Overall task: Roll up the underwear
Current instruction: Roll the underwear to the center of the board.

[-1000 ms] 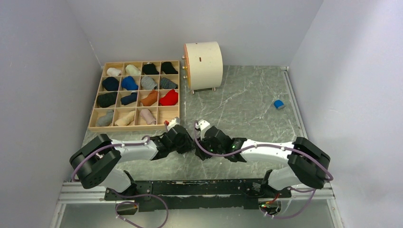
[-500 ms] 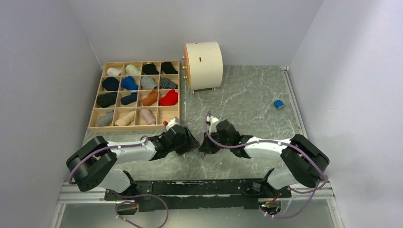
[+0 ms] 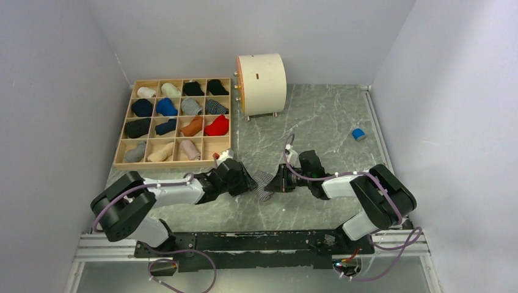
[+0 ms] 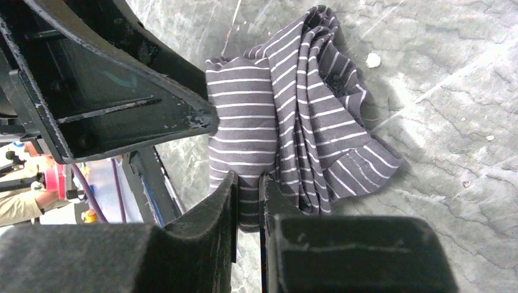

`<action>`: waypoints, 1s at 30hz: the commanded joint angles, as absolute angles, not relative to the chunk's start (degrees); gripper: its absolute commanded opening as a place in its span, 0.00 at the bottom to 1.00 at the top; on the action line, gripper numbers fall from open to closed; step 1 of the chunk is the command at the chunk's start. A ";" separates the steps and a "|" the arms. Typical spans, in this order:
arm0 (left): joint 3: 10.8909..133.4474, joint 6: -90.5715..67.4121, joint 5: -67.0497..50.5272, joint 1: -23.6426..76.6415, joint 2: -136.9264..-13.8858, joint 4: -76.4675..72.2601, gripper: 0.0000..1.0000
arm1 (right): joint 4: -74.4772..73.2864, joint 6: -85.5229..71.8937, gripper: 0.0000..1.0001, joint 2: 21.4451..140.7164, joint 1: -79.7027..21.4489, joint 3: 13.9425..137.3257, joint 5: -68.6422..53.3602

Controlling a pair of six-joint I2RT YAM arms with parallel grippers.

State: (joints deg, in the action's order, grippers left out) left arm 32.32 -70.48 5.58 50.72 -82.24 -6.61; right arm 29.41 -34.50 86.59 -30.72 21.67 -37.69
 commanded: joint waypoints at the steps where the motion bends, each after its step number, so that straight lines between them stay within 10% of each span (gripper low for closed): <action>1: 35.91 -68.88 4.73 50.82 -85.68 -8.14 0.51 | 25.84 -32.27 0.17 85.50 -30.41 22.79 -38.22; 10: 37.89 -69.00 5.27 50.84 -88.55 -5.96 0.42 | 5.21 -22.75 0.42 76.03 -34.19 30.99 -26.70; 26: 38.15 -69.21 4.94 50.89 -88.37 -5.01 0.40 | -2.47 -19.43 0.45 78.14 -54.37 37.42 4.69; 30: 37.97 -69.32 4.77 50.84 -87.94 -4.99 0.42 | -1.66 -19.68 0.30 80.20 -54.67 37.23 4.11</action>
State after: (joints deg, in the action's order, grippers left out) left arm 37.23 -69.73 4.80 50.72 -87.72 -6.96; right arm -2.48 -19.64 78.43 -54.24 36.05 2.13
